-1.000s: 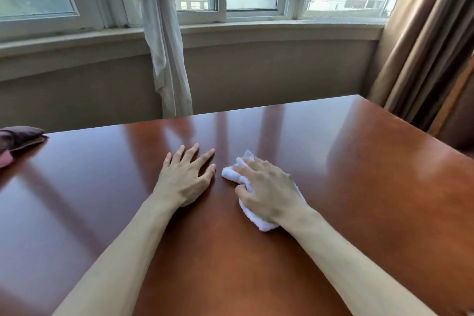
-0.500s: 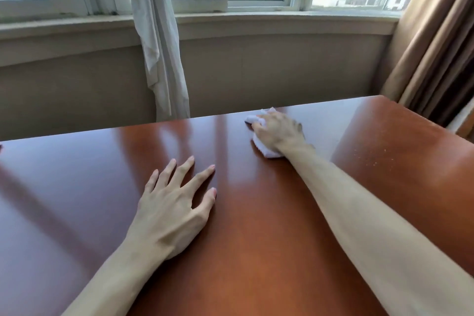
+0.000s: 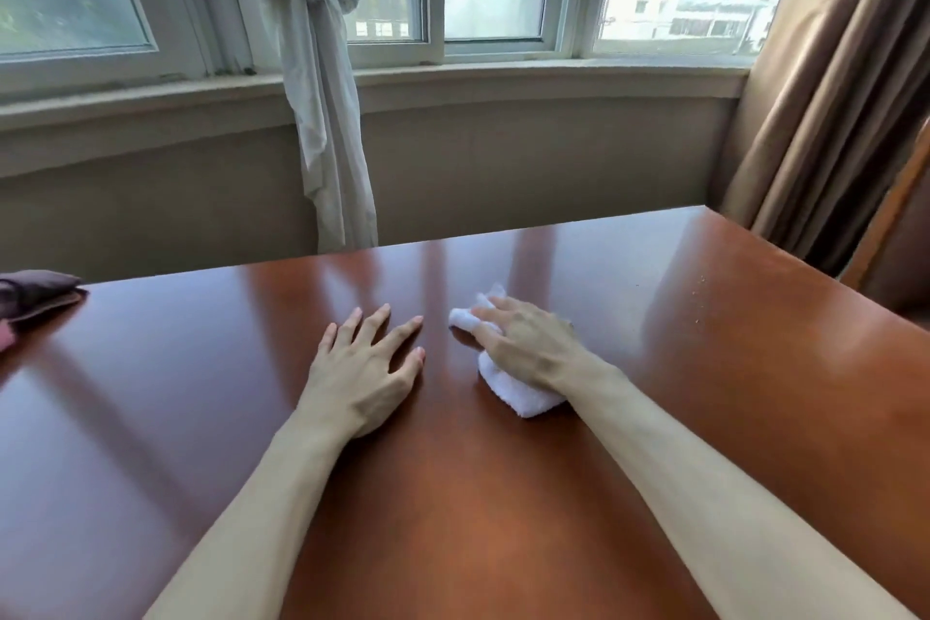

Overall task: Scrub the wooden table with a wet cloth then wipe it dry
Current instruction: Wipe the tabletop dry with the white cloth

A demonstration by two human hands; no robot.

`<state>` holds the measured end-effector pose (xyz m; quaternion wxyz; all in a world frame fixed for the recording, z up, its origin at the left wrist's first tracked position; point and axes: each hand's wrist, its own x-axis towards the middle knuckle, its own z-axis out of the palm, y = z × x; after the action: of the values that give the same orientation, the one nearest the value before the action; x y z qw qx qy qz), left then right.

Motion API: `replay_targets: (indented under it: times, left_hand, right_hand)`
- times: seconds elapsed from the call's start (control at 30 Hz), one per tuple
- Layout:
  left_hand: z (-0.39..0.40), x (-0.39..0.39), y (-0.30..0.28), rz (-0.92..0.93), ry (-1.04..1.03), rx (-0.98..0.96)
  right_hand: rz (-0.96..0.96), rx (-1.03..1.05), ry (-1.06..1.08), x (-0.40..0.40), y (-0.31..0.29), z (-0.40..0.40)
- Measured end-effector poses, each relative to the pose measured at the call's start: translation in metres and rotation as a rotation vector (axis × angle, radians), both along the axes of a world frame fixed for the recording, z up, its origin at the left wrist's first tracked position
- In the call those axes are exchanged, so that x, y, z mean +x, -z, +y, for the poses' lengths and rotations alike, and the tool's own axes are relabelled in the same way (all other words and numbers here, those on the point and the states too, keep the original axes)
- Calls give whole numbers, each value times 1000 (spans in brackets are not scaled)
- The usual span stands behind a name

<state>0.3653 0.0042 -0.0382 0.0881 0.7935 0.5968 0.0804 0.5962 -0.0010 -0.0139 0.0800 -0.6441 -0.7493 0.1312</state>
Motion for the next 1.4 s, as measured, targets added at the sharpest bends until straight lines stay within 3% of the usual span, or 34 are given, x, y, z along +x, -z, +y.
replay_targets:
  times: [0.17,0.27,0.4,0.67,0.8,0.9,1.03,1.2,1.4]
  left_hand:
    - [-5,-1,-3,-6,-1,-20]
    - [-6,0,-3,-8,3,-16]
    - [-3,-1,0,-18,10,11]
    - [5,-4,12,-50,-22,80]
    - [6,-4,12,-46,-27,73]
    - [6,-3,9,-52,-31,57]
    - [5,-1,6,-63,-30,51]
    - [-1,-1,1,-52,-13,29]
    - [-3,-1,1,-42,0,27]
  right_hand:
    - [-124,279,49,-33,6,-131]
    - [-59,209,59,-33,3,-134]
    - [-46,202,62,-18,-3,-64]
    - [1,192,348,3,9,145]
    - [14,220,330,0,8,173]
    - [88,224,289,1,8,138]
    - [11,136,129,-10,3,53]
    - [-31,226,72,-32,12,-66]
    - [8,208,67,-30,2,-59]
